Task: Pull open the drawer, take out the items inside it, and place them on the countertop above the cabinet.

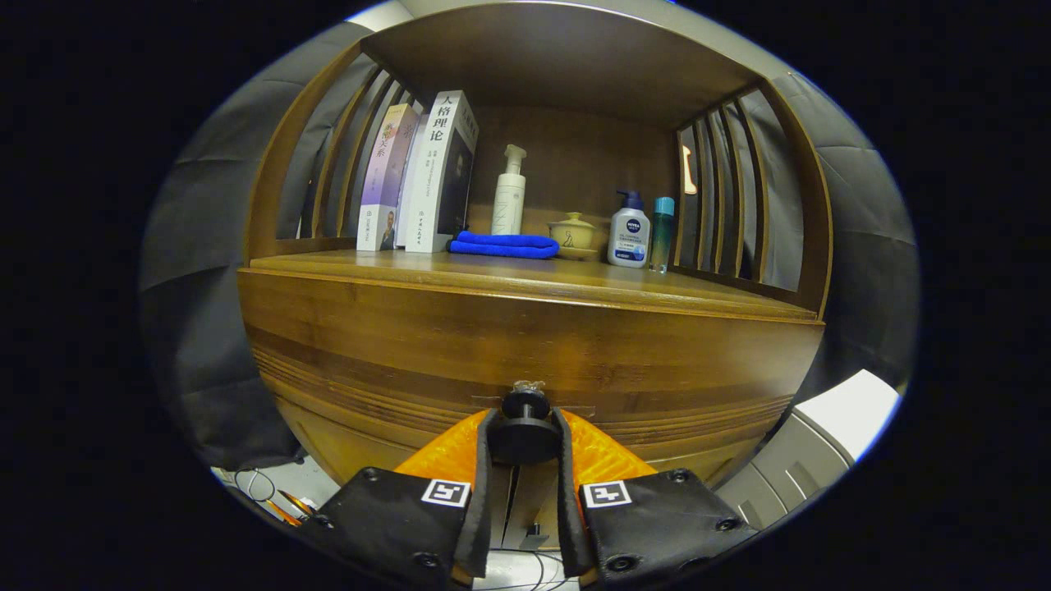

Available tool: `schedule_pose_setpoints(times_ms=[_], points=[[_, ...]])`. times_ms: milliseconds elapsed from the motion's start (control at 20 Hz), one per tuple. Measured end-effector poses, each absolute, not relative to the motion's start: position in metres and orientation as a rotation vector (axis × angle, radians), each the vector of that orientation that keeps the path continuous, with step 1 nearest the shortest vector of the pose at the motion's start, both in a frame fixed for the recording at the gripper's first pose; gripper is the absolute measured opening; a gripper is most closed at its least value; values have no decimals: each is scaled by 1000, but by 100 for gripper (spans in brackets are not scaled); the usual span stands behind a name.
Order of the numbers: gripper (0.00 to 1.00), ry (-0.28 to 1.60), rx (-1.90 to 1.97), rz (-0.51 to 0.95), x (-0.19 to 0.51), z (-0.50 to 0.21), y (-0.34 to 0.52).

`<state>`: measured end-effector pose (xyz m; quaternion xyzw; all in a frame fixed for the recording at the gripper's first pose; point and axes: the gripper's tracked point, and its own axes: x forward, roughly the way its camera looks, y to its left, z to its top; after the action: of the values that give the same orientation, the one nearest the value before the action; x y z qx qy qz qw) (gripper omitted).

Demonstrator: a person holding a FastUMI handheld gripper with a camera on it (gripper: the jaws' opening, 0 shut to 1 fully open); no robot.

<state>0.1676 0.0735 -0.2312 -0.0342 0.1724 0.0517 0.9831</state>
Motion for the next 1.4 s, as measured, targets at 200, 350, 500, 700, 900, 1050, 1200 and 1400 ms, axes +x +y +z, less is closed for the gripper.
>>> schedule_pose_setpoints(times_ms=[200, 350, 500, 700, 900, 1050, 1200, 1400], points=[[36, 326, -53, 101, 158, -229, 74], [36, 316, -48, 78, 145, -228, 75], [36, 309, -32, 72, 130, -225, 73], [36, 300, -18, 60, 108, -222, 73], [36, 291, -5, 57, 85, -219, 71], [36, 292, -28, 66, 72, -218, 66], [36, 293, -30, 73, 57, -217, 64], [36, 308, -29, 88, 31, -221, 70]])
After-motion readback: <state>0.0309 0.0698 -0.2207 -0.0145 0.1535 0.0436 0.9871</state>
